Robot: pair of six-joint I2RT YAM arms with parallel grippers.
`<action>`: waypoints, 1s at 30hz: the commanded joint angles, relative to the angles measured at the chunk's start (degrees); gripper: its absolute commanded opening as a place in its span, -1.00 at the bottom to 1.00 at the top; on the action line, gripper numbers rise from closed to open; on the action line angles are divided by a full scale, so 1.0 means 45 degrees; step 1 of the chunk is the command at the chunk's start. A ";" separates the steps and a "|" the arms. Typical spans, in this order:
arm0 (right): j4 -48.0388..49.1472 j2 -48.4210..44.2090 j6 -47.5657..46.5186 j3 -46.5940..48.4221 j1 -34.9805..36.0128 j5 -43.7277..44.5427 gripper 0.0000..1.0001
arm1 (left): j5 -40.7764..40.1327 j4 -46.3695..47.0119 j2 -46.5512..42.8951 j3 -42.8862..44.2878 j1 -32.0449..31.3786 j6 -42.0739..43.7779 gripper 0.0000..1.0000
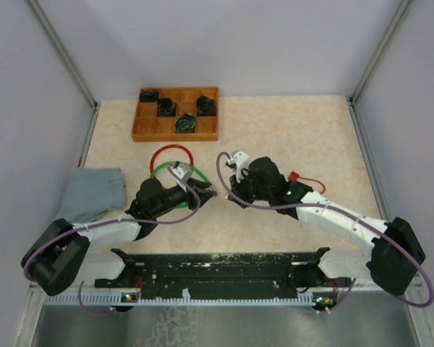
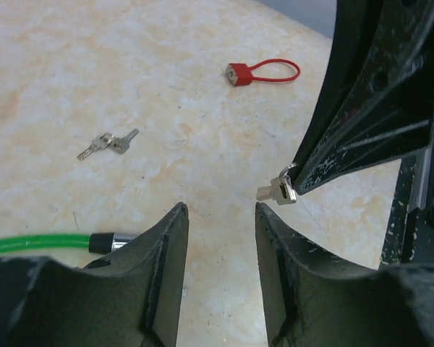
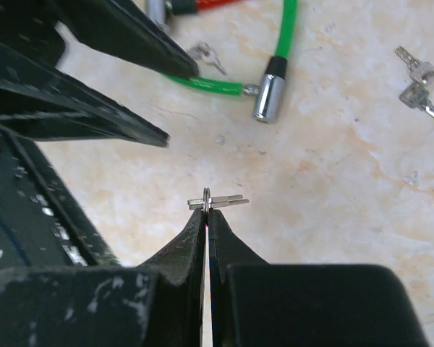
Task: Unlock with the key
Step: Place the key at the center of the board.
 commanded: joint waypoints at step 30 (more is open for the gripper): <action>-0.4047 0.5845 -0.2961 0.4352 0.2060 0.3650 -0.31 | -0.5031 -0.9608 -0.3422 0.0193 0.3067 -0.6301 0.34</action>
